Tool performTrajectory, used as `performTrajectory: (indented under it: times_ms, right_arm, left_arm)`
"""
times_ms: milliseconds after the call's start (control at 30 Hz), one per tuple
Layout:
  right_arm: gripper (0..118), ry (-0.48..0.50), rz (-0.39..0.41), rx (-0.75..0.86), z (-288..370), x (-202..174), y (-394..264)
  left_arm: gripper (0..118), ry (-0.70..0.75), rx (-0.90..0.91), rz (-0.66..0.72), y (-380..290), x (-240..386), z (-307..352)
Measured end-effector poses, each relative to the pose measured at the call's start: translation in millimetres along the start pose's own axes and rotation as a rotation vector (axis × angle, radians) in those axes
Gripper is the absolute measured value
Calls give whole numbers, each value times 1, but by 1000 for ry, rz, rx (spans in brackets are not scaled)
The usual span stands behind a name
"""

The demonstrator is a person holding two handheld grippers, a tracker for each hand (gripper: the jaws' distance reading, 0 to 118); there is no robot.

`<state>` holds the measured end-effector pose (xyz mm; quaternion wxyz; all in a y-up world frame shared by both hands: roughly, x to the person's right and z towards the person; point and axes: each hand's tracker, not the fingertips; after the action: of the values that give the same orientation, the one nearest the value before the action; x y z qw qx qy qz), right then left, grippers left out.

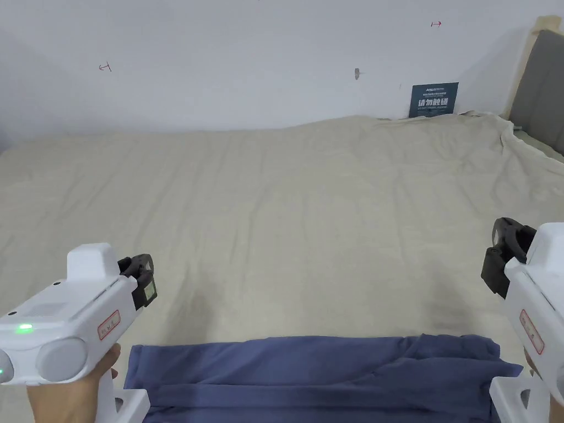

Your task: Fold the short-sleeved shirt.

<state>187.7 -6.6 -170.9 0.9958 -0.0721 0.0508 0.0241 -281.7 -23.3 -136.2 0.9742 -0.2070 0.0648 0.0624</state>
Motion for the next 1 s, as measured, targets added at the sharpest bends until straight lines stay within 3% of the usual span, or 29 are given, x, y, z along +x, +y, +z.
performTrajectory:
  times_ms: [367,567,733,767,833,867,900,1000]
  right_arm:
    - [0,4,7,-50,-5,-3,-6]
    - [0,3,14,-71,-10,-6,-9]
    - [0,0,21,-97,-15,-8,-13]
    - [0,-1,22,-101,-15,-10,-12]
    - [0,-3,23,-110,-16,-12,-13]
    - [0,-3,23,-116,-17,-13,-14]
    - [0,-1,22,-120,-18,-12,-16]
    - [0,-2,25,-134,-20,-14,-19]
  left_arm:
    - [0,-139,-329,172,-26,-82,-46]
    - [4,-188,-508,346,-55,-122,-69]
    - [24,-146,-562,401,-82,-141,-81]
    - [33,-135,-571,408,-86,-143,-84]
    - [65,-128,-583,408,-96,-148,-89]
    - [76,-123,-593,411,-101,-150,-92]
    - [82,-117,-607,411,-104,-150,-95]
    - [82,-106,-624,416,-111,-146,-97]
